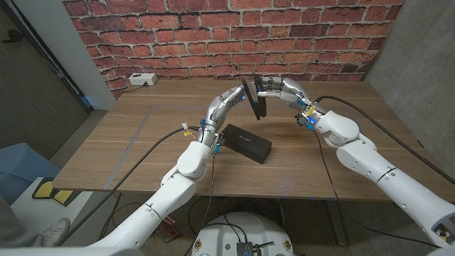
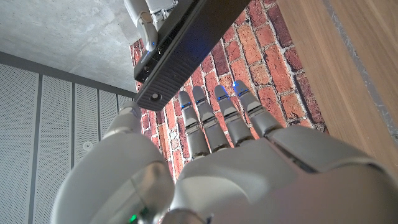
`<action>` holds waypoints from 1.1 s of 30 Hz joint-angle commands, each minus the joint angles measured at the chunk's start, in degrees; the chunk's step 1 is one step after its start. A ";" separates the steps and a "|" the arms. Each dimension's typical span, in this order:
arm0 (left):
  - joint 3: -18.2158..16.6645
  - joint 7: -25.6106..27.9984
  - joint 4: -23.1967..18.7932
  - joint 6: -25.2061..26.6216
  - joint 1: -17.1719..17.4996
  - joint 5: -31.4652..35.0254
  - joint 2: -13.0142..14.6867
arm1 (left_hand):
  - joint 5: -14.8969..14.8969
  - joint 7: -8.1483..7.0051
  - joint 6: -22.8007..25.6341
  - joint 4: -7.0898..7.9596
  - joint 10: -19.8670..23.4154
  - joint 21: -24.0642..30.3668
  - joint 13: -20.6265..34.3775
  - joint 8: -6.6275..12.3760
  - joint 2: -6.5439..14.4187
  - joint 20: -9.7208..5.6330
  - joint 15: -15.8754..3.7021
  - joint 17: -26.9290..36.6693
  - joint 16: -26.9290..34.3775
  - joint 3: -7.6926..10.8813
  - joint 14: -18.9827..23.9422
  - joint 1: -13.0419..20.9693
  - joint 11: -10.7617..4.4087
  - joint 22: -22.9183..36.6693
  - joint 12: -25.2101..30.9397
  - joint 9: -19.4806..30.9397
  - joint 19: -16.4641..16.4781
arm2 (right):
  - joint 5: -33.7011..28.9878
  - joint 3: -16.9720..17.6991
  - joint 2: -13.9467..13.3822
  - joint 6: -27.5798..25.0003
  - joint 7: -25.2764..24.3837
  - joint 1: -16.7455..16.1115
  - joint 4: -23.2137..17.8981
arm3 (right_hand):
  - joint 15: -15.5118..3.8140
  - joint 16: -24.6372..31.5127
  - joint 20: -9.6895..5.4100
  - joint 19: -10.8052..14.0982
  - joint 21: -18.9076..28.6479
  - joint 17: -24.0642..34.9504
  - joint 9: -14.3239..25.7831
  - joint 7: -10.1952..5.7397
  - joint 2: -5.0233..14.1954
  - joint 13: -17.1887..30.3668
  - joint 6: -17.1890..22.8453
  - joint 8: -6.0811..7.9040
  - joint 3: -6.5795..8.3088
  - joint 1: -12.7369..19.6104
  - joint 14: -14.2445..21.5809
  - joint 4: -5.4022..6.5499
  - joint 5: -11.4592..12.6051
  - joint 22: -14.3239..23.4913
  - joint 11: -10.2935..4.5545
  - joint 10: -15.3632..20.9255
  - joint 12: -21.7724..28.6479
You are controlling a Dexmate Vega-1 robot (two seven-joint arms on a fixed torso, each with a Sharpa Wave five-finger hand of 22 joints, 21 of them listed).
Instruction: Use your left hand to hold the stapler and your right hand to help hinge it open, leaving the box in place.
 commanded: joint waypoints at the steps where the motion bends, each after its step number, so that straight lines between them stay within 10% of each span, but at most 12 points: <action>1: 0.03 -0.32 -0.33 0.53 0.12 0.24 0.49 | 0.14 0.01 -0.62 -0.22 -0.64 -0.38 0.19 -0.21 -1.13 0.27 -6.40 0.10 -0.21 -0.66 -0.31 -0.17 -0.14 0.14 -0.38 -0.05 0.22 | -0.22 -0.34 0.18 -0.35 -0.11 -0.03 0.21 | -11.76 0.15 -6.23 -0.07 0.41 1.79 0.18 0.68 2.84 16.90 1.59 0.55 2.51 -2.30 5.87 2.04 0.36 0.26 -1.61 2.33 3.15; 14: 0.47 -0.26 -0.47 1.66 -0.46 0.80 0.52 | 0.43 -0.17 -1.22 -0.90 -1.03 -0.68 0.20 -0.33 -2.12 0.27 -6.57 0.05 -0.24 -0.98 -0.67 0.52 -0.35 0.13 -0.49 -0.19 0.25 | -2.03 -0.66 -0.13 0.40 -0.53 -0.34 -0.71 | -11.76 0.02 -6.32 -0.32 0.92 1.84 0.15 0.65 2.75 17.14 1.54 0.49 2.61 -2.56 5.92 1.94 0.34 0.21 -1.76 2.31 3.06; 20: 1.17 -0.62 -0.15 2.06 -1.10 1.24 0.31 | 0.68 0.12 -1.06 -1.94 -0.66 1.18 0.36 0.07 -2.44 -4.52 -8.71 -0.22 0.36 -0.73 1.94 4.03 -0.04 0.12 -0.13 -0.35 7.37 | -1.77 -0.90 0.07 0.20 -0.28 -0.09 -0.49 | -11.79 -0.04 -6.39 -0.50 1.10 1.88 0.15 0.59 2.80 17.21 1.46 0.46 2.70 -2.61 5.91 1.90 0.36 0.20 -1.81 2.20 2.95; 33: 1.71 -0.61 0.21 2.36 -1.45 1.35 -0.06 | 0.70 -1.18 -1.38 -1.94 -1.95 0.89 0.53 0.09 0.09 -4.03 -8.85 0.00 0.75 0.49 3.37 7.80 -1.30 0.24 -0.50 -0.36 7.91 | -1.43 -0.79 0.18 0.02 -0.57 -0.20 -0.54 | -11.74 -0.13 -6.42 -0.65 1.43 1.99 0.14 0.58 2.79 17.24 1.43 0.44 2.81 -2.82 5.83 1.91 0.35 0.18 -1.84 2.30 2.86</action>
